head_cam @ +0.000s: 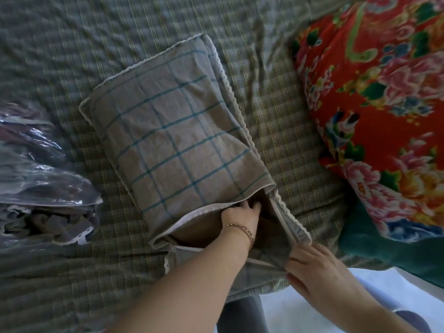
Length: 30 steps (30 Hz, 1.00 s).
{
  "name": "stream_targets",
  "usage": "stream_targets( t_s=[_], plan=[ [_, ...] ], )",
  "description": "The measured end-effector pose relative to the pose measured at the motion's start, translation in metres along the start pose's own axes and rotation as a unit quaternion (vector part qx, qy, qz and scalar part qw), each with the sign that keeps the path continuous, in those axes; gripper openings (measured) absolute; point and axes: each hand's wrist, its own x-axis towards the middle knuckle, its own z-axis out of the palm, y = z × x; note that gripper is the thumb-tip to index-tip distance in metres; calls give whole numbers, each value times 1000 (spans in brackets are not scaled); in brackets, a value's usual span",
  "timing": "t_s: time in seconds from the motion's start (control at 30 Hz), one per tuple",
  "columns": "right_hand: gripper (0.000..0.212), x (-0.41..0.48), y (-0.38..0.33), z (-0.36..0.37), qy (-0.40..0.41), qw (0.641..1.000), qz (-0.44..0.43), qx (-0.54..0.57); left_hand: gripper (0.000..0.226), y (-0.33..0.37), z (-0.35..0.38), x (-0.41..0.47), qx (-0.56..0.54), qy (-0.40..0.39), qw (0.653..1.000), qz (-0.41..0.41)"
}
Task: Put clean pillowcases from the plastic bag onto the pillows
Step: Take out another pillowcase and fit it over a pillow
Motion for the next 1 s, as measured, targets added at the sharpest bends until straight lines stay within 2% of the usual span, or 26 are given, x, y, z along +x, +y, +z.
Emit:
stream_targets(
  t_s=[0.07,0.17,0.23,0.3,0.4,0.5,0.57,0.6,0.63,0.7,0.73,0.77,0.83,0.9,0.97,1.0],
  plan=[
    [20,0,15,3,-14,1000,7,3,37,3,2,12,7,7,1000,-9],
    [19,0,26,7,-43,999,18,24,27,4,3,17,-132,32,990,43],
    [19,0,28,9,-61,997,15,33,27,4,5,14,-216,12,972,94],
    [19,4,31,12,-72,997,13,27,26,-1,13,17,-256,-33,960,106],
    [10,16,36,11,-86,996,29,11,28,-2,25,16,-261,-117,952,110],
    [26,33,43,8,-115,992,52,-2,37,-1,27,-7,-305,-135,935,121],
    [30,51,49,9,-121,991,53,-14,50,-23,30,-30,-223,-136,954,148],
    [32,63,52,10,-124,991,52,-14,48,-44,34,-42,-210,-149,960,109],
    [31,73,57,11,-121,991,62,-14,40,-68,47,-49,-203,-130,968,68],
    [12,98,61,15,-120,985,112,-44,7,-117,59,-71,-197,-83,976,-34],
    [12,107,63,20,-141,974,169,-60,14,-138,68,-80,-207,-27,976,-70],
    [22,113,62,25,-173,953,241,-67,27,-154,77,-87,-230,24,966,-112],
    [36,118,61,38,-164,910,373,-76,38,-167,86,-98,-341,103,917,-178],
    [49,126,53,45,-122,860,494,-50,31,-167,87,-98,-406,151,871,-233],
    [63,131,33,53,-63,834,547,22,36,-166,92,-89,-555,138,768,-287],
    [68,133,18,59,-32,840,539,57,44,-166,94,-85,-605,120,725,-306]
  ],
)
